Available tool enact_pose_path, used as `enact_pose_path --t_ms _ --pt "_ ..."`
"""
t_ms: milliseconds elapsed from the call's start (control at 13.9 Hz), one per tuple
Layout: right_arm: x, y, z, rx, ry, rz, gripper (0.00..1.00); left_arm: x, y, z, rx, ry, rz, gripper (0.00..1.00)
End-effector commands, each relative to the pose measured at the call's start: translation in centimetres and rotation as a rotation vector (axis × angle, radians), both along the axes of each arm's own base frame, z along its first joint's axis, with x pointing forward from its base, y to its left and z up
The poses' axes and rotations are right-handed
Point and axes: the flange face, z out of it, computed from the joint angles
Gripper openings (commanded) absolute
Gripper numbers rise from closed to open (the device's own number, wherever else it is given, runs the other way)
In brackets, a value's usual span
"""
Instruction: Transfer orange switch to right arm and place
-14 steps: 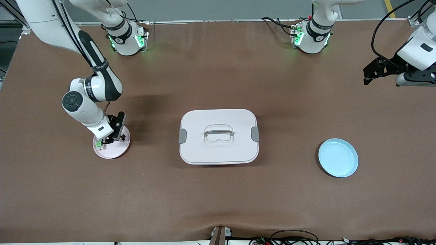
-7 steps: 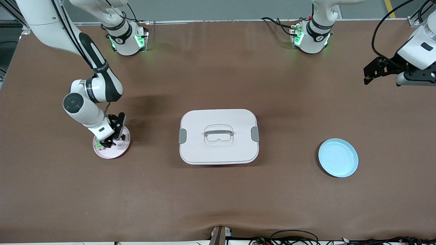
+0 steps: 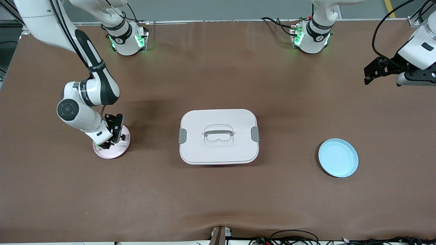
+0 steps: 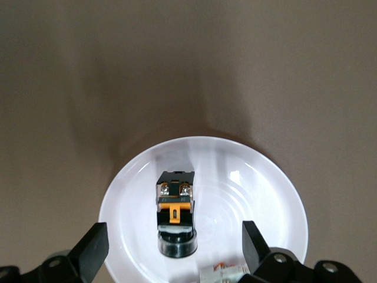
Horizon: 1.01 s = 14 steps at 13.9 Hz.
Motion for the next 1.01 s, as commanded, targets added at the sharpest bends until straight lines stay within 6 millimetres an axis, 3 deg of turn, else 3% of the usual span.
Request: enact_pose_path --t_ms 0,215,503,718,934 --pt "2.1 0.5 5.2 0.033 0.074 -0.060 1.00 -0.7 -0.5 0.6 -0.040 -0.007 -0.023 1.00" --pt "4.2 -0.5 10.4 0.025 0.088 -0.105 1.00 -0.7 -0.7 0.7 -0.045 -0.009 -0.018 1.00" --pt "5.4 -3.8 15.9 0.017 0.059 -0.221 1.00 -0.8 -0.6 0.4 -0.042 0.006 -0.007 1.00" --pt "4.8 -6.8 18.8 0.006 0.019 -0.415 1.00 -0.9 -0.6 0.6 -0.042 0.011 -0.003 1.00" --pt "4.4 -8.9 20.6 0.010 -0.009 -0.495 1.00 -0.7 -1.1 1.6 -0.044 0.010 0.033 1.00"
